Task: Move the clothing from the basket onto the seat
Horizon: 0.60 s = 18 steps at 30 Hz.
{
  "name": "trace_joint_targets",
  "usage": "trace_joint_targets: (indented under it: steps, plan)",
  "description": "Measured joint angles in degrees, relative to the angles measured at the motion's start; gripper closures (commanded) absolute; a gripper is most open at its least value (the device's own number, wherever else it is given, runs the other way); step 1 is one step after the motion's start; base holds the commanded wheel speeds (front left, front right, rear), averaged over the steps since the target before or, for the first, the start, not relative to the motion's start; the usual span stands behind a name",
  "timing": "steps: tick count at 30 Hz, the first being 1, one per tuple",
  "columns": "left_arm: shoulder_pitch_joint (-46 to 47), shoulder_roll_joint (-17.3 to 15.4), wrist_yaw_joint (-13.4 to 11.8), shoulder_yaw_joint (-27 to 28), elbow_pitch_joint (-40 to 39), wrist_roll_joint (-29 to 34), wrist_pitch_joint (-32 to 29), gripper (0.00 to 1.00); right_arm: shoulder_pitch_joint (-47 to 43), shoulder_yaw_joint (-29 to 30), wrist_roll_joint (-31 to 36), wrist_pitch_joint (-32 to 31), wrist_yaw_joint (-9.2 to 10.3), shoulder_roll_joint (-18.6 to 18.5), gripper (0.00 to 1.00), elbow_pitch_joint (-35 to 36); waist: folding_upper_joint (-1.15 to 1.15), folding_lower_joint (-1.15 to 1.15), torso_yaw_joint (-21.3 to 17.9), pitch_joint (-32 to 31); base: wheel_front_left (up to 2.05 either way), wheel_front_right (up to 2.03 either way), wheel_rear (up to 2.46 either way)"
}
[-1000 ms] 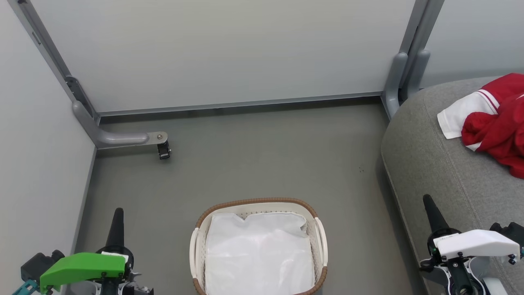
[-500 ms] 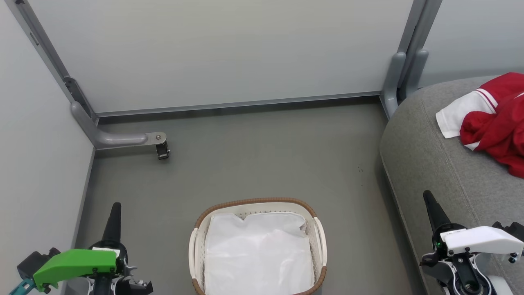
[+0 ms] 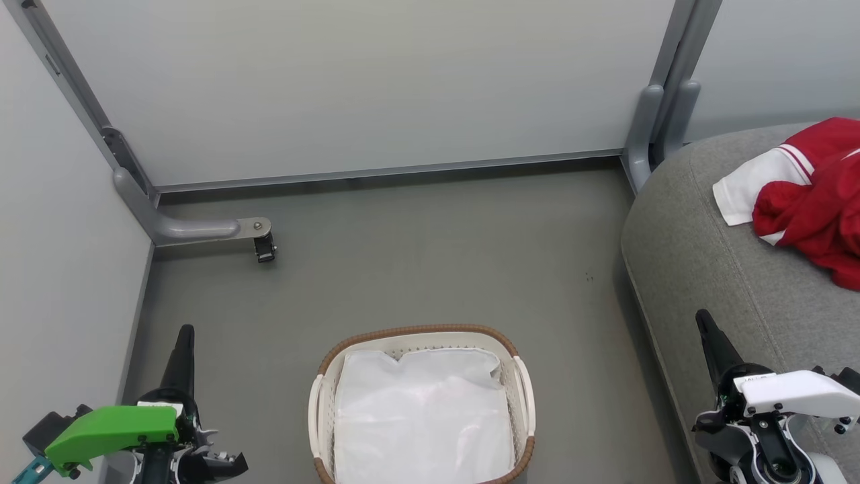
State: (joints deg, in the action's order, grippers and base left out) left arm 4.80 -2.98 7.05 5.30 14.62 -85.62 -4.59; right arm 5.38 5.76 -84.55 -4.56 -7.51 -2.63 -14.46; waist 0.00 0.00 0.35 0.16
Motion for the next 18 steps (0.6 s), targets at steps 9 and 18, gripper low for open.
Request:
trace_joint_targets:
  steps: [9,18]
  plan:
    - [0.56,0.04,0.08,0.51,-0.24,-3.21,-0.91,1.00,0.26,0.37,-3.69,-0.97,0.00,-0.03,1.00,0.18,0.00,0.00,-0.16,0.01,0.00,0.00,0.00]
    - [1.03,0.09,0.26,1.22,-0.44,-6.47,-1.91,1.00,0.57,0.71,-7.47,-1.98,0.00,-0.05,1.00,0.30,0.00,0.00,-0.35,0.02,0.00,0.00,0.00]
